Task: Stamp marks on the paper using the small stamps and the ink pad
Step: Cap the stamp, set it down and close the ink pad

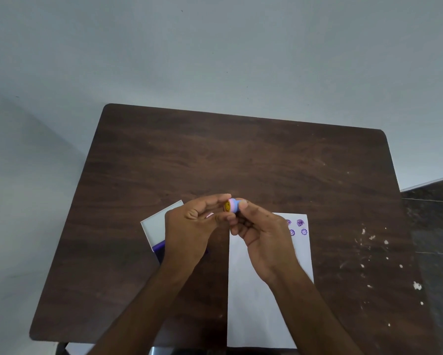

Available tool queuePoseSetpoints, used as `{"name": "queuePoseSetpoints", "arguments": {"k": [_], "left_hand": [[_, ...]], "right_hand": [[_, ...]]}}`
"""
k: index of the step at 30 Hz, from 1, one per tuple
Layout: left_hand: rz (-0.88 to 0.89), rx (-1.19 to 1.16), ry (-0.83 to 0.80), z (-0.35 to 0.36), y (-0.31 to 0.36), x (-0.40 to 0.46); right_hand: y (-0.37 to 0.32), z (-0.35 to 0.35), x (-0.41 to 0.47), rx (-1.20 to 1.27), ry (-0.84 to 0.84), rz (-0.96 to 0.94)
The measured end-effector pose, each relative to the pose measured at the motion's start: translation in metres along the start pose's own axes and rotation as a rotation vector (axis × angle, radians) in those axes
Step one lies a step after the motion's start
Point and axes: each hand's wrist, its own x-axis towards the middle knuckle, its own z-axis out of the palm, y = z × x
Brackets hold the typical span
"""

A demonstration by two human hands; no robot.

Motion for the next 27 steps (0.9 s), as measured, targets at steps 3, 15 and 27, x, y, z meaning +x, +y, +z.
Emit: {"name": "queuePoseSetpoints", "arguments": {"k": [3,15,27], "left_hand": [[0.004,-0.036,-0.026,-0.005,-0.006,0.004],[-0.048,0.021,0.305,-0.051,-0.043,0.007],[-0.255,0.116,0.319,-0.071,-0.093,-0.011]], "right_hand": [[-0.001,-0.001,0.006,-0.027,-0.055,0.059],[0.023,0.01,0.077,-0.877,0.113,-0.154],[0.068,0.037,0.124,-1.707,-0.055,-0.069]]}}
